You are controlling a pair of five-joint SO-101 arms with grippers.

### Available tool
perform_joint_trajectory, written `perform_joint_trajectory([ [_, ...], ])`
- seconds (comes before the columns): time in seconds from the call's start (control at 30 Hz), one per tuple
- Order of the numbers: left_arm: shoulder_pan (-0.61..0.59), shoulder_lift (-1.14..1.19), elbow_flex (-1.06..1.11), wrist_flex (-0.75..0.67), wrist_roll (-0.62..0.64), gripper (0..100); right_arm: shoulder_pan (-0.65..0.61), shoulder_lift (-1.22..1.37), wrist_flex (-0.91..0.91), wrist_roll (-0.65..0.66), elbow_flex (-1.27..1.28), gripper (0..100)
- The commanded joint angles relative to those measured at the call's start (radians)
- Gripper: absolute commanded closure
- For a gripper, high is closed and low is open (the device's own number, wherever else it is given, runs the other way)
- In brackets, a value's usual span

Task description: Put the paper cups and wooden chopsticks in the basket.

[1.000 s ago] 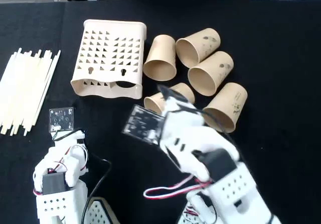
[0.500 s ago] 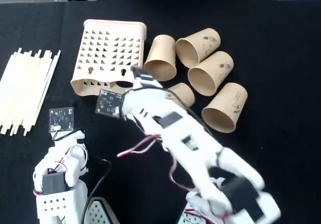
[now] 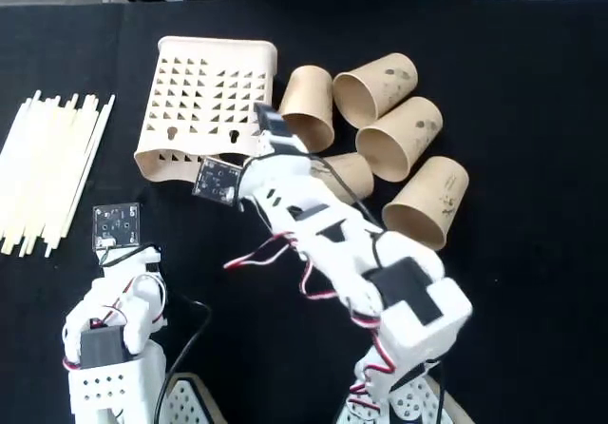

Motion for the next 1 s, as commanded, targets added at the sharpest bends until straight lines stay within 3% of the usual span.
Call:
perform_joint_trajectory([
  [0.0,-0.002,-0.002,0.019,0.0,0.0,95,0.015,0.001,-0.029,0.012,-0.05,81.0],
  [0.17,-0.002,-0.002,0.019,0.0,0.0,95,-0.029,-0.107,-0.114,0.012,0.07,98.8],
  [0.4,-0.002,-0.002,0.019,0.0,0.0,95,-0.044,-0.361,-0.081,0.008,0.205,98.7],
  [0.6,-0.002,-0.002,0.019,0.0,0.0,95,-0.058,-0.564,0.198,-0.084,0.137,98.7],
  [0.77,-0.002,-0.002,0.019,0.0,0.0,95,-0.081,-0.71,0.632,-0.221,-0.091,98.7],
  [0.97,-0.002,-0.002,0.019,0.0,0.0,95,-0.141,-0.707,1.056,-0.376,-0.444,98.7],
])
